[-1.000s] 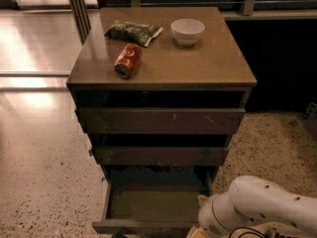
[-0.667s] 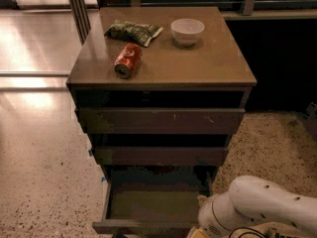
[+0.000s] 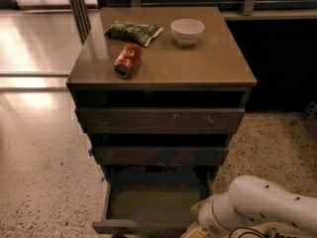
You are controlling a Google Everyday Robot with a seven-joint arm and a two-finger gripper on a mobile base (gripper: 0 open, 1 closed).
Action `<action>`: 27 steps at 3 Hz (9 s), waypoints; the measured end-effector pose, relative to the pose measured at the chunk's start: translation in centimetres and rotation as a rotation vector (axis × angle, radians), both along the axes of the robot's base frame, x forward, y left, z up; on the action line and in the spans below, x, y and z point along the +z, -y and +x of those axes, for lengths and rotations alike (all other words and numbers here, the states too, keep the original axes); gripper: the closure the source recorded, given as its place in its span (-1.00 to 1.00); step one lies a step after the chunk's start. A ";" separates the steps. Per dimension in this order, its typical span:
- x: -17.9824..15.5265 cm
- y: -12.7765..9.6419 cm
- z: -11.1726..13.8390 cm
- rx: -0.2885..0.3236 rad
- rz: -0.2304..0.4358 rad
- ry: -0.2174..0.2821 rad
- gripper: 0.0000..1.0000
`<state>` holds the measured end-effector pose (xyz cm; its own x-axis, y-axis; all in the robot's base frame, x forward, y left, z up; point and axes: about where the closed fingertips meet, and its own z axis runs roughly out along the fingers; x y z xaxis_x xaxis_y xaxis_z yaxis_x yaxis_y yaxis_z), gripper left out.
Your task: Close bottom drawer
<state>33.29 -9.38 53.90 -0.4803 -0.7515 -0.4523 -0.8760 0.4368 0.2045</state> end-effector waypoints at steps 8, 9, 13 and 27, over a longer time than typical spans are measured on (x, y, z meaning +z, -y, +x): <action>-16.5 -4.6 -0.4 -0.213 0.314 0.009 1.00; -22.3 -6.4 -2.0 -0.246 0.323 -0.050 1.00; -28.8 -10.9 -0.8 -0.275 0.382 -0.007 1.00; -37.9 -7.4 24.6 -0.505 0.305 0.412 1.00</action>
Offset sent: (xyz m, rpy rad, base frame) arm -0.0013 0.0018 -0.0710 0.0368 -0.0029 -0.0805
